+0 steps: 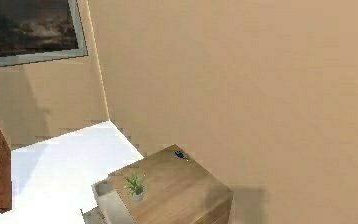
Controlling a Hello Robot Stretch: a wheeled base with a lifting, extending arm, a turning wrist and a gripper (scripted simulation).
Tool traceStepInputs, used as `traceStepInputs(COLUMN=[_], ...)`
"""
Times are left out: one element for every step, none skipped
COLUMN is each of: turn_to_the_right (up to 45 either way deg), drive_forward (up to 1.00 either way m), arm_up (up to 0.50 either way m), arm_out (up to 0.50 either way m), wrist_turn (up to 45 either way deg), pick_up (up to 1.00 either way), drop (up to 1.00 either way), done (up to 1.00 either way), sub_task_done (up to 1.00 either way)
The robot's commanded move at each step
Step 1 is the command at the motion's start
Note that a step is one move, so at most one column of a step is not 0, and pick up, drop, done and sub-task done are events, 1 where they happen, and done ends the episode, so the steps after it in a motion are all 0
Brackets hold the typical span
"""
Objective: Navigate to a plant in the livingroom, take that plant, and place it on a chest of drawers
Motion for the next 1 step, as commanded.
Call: traceStepInputs(turn_to_the_right=[-45.0], drive_forward=[0.00], arm_up=[0.00], arm_out=[0.00], wrist_turn=[0.0], pick_up=[0.00], drop=[0.00], done=[0.00], sub_task_done=[0.00])
